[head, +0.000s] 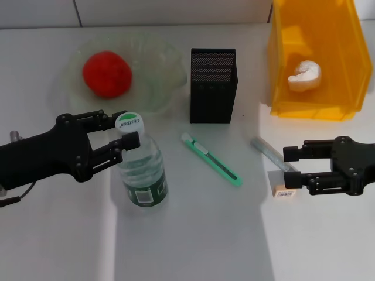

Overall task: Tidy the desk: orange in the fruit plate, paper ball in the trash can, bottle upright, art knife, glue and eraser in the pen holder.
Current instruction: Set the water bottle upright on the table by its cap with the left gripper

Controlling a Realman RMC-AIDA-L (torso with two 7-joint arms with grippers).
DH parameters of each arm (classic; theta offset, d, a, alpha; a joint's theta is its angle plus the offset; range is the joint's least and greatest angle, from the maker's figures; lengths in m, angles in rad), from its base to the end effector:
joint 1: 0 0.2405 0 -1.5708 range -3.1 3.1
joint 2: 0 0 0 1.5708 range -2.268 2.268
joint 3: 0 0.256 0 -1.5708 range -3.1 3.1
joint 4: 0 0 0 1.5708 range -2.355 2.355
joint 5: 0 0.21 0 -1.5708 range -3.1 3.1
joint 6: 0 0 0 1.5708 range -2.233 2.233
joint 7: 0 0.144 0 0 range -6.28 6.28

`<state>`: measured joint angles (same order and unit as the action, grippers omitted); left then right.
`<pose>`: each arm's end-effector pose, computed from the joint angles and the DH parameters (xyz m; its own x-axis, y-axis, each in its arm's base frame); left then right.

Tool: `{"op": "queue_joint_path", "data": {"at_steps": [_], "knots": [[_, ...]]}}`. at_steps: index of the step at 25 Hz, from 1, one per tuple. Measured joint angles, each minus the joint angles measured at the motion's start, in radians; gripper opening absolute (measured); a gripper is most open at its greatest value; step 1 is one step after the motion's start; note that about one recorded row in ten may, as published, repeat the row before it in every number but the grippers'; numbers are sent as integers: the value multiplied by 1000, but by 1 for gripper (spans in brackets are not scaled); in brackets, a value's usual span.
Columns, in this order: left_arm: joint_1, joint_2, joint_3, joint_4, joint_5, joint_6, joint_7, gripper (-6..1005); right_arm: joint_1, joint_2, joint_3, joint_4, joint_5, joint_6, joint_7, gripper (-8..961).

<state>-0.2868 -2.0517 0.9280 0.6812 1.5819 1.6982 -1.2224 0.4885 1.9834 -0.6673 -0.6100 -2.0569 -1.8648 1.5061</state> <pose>-0.2750 0.2701 0.0149 0.6895 0.2077 0.6939 0.4028 -0.9062 -0.1290 0.2763 0.2858 0.0301 0.7268 -0.5007 -0.4702 -0.4954 -0.8563 0.1462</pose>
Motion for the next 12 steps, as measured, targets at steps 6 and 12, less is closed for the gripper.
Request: {"op": "queue_joint_path", "data": {"at_steps": [6,12], "knots": [[-41,16,0,-60,45,-27,8,443,1,2,0,2,1,3,-1,696],[-40,11,-6,-66,66,-24,2,444,0,2,0,3,1,1,-1,696]]}}
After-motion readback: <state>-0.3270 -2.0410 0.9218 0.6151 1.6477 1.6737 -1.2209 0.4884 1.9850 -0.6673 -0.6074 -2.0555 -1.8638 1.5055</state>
